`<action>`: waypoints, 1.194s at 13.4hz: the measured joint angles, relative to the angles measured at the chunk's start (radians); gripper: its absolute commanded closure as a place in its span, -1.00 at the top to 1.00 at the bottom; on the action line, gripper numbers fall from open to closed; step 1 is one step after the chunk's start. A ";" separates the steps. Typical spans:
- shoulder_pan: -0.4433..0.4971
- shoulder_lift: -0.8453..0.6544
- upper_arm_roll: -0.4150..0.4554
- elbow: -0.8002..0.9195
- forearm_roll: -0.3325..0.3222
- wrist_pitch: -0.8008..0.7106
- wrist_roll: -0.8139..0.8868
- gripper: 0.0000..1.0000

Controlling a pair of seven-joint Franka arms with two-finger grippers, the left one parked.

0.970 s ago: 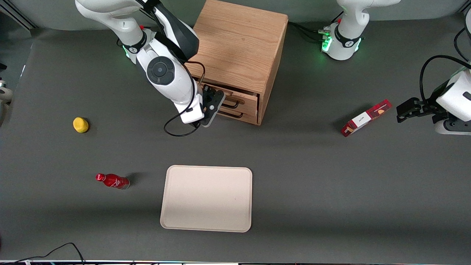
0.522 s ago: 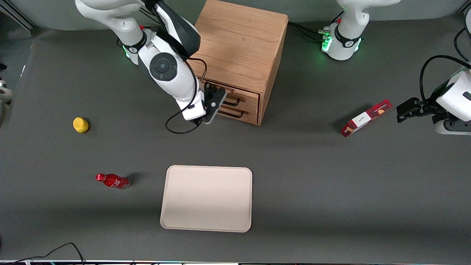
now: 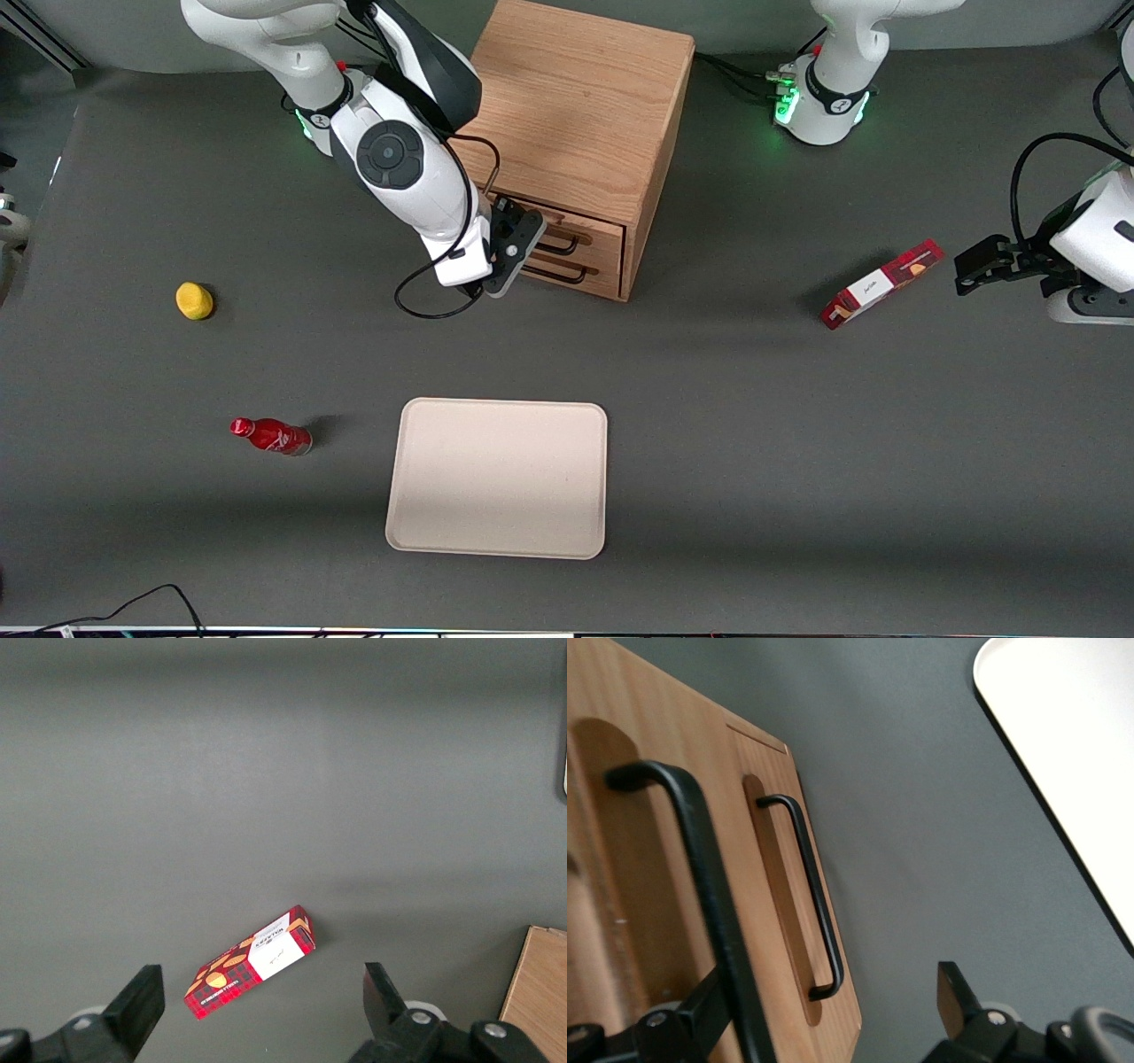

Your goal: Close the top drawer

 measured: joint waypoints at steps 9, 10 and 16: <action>-0.009 -0.065 -0.003 0.028 0.100 -0.065 0.006 1.00; -0.010 -0.085 -0.011 0.036 0.117 -0.076 0.008 1.00; -0.087 -0.207 -0.111 0.071 0.126 -0.154 0.065 1.00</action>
